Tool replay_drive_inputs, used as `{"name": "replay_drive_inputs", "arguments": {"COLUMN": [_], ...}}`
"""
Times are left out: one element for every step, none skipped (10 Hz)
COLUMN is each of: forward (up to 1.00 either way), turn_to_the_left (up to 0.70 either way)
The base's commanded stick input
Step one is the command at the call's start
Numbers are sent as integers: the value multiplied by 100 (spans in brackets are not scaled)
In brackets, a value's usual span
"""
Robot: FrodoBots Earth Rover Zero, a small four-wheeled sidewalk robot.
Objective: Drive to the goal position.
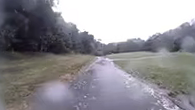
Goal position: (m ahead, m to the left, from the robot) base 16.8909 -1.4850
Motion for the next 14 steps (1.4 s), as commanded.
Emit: {"name": "replay_drive_inputs", "arguments": {"forward": [85,85,85,85,85,85,85,85,85,85,85,85,85,85], "turn_to_the_left": [-32,-34,0,0,0,0,0,0,0,0,0,0,0,0]}}
